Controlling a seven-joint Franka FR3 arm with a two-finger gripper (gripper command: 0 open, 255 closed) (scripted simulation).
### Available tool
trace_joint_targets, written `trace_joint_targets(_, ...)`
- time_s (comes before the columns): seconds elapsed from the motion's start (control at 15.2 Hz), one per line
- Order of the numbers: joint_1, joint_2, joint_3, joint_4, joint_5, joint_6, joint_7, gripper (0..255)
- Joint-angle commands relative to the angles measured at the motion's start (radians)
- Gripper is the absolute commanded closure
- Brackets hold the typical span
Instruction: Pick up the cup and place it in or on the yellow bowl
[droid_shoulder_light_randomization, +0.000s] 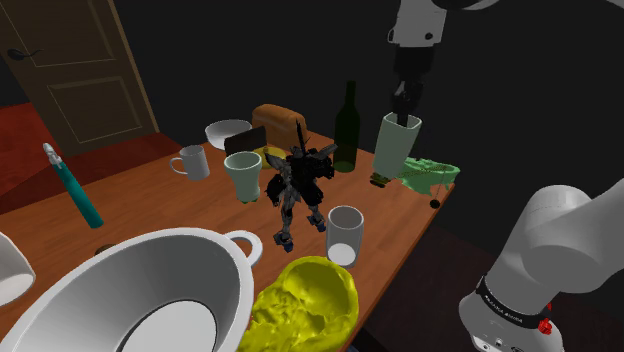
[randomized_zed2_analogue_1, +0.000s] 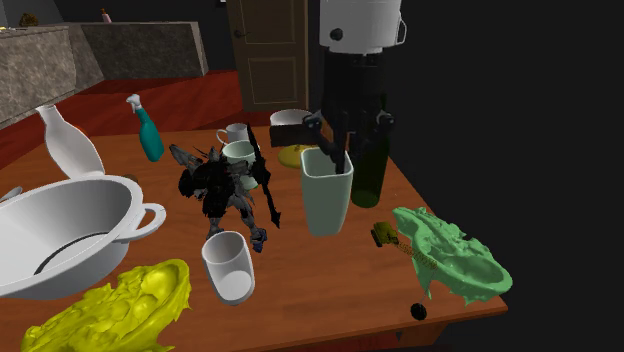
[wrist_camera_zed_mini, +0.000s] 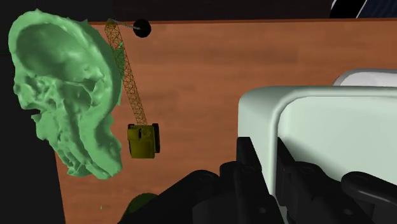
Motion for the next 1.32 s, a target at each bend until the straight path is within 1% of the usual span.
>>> trace_joint_targets(0.0, 0.008, -0.001, 0.021, 0.014, 0.014, -0.015, 0.026, 255)
trace_joint_targets(0.33, 0.045, 0.001, 0.120, 0.042, 0.078, -0.036, 0.148, 255)
trace_joint_targets(0.66, 0.078, 0.032, 0.219, 0.097, 0.137, -0.050, 0.272, 255)
trace_joint_targets(0.99, 0.104, 0.090, 0.320, 0.178, 0.184, -0.058, 0.399, 255)
trace_joint_targets(1.25, 0.121, 0.157, 0.404, 0.262, 0.207, -0.061, 0.506, 255)
